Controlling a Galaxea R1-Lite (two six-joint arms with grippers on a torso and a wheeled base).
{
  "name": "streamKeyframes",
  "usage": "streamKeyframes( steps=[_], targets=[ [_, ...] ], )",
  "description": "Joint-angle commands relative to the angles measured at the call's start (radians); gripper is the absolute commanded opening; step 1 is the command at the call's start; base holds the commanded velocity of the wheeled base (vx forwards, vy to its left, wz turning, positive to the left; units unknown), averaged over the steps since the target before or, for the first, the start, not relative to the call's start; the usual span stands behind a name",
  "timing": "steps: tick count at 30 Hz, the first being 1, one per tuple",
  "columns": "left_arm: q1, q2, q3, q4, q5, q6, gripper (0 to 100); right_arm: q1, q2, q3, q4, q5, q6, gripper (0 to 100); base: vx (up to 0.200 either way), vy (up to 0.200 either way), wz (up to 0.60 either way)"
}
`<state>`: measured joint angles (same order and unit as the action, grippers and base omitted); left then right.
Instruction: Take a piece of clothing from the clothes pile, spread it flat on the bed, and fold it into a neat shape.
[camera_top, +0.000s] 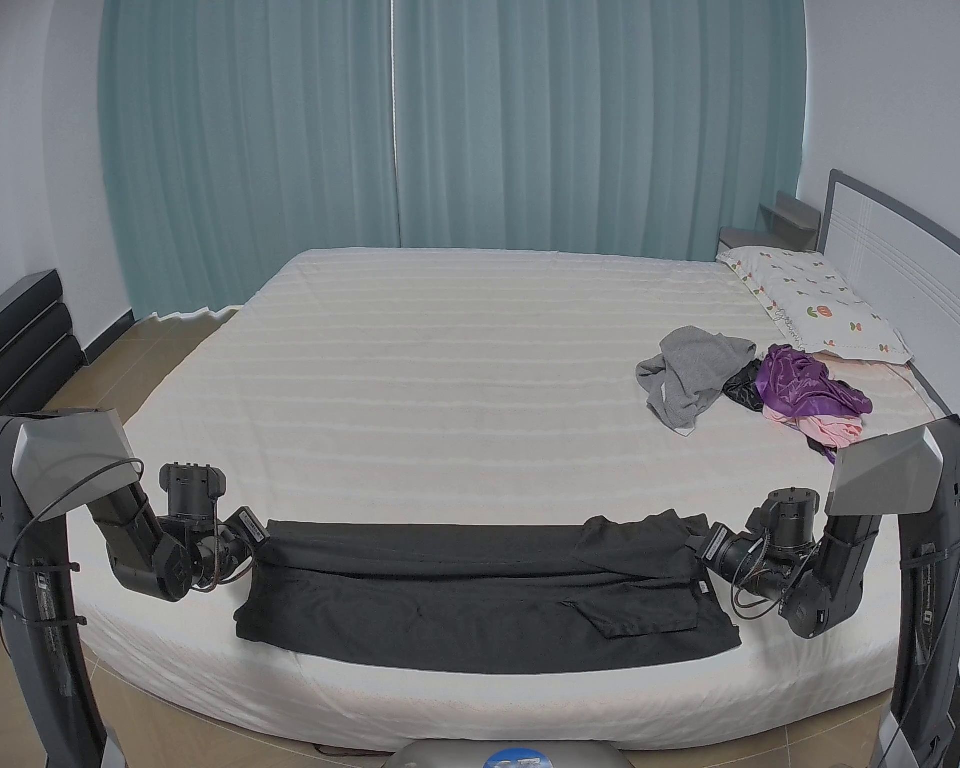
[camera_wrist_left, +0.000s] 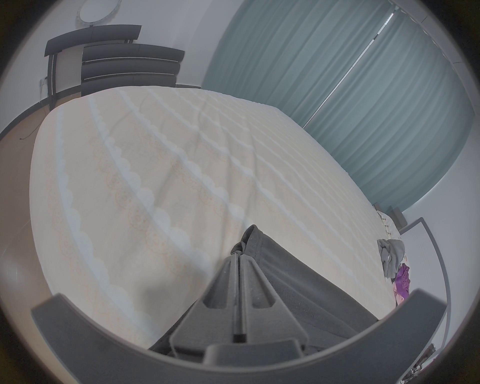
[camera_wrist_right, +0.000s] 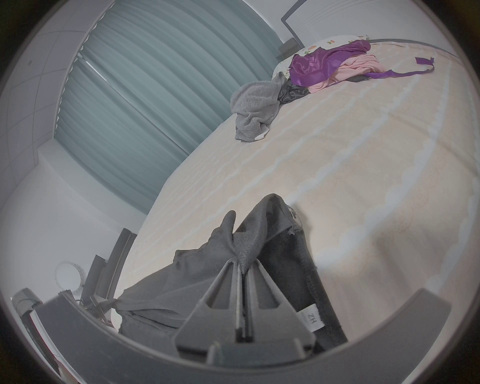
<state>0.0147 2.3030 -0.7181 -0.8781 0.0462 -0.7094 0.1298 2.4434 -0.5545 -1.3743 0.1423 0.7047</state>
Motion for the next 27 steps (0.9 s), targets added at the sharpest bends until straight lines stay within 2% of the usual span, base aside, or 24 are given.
streamKeyframes(
  steps=[1,6,7,9,10,21,27],
  targets=[
    [-0.004,0.024,0.003,0.002,0.0,0.004,0,0.001,0.057,-0.01,-0.003,-0.003,-0.044,0,0.0,0.0,0.0],
    [-0.005,0.035,0.011,0.007,0.0,0.01,0,0.008,0.077,-0.022,0.0,-0.004,-0.062,0,0.0,0.0,0.0],
    [-0.005,0.035,0.019,0.005,0.0,0.013,0,0.011,0.075,-0.019,0.004,-0.003,-0.063,100,0.0,0.0,0.0],
    [-0.005,0.035,0.026,0.005,-0.002,0.021,0,0.013,0.075,-0.015,0.0,-0.003,-0.076,100,0.0,0.0,0.0],
    [-0.005,0.035,0.026,0.004,-0.002,0.021,100,0.011,0.074,-0.016,-0.005,-0.004,-0.077,100,0.0,0.0,0.0],
    [0.007,0.029,-0.024,-0.004,-0.006,0.01,100,-0.068,0.002,-0.045,0.001,0.005,-0.051,100,0.0,0.0,0.0],
    [0.042,0.09,-0.161,0.005,-0.014,0.021,100,-0.088,0.072,-0.165,0.057,0.003,-0.027,100,0.0,0.0,0.0]
  ],
)
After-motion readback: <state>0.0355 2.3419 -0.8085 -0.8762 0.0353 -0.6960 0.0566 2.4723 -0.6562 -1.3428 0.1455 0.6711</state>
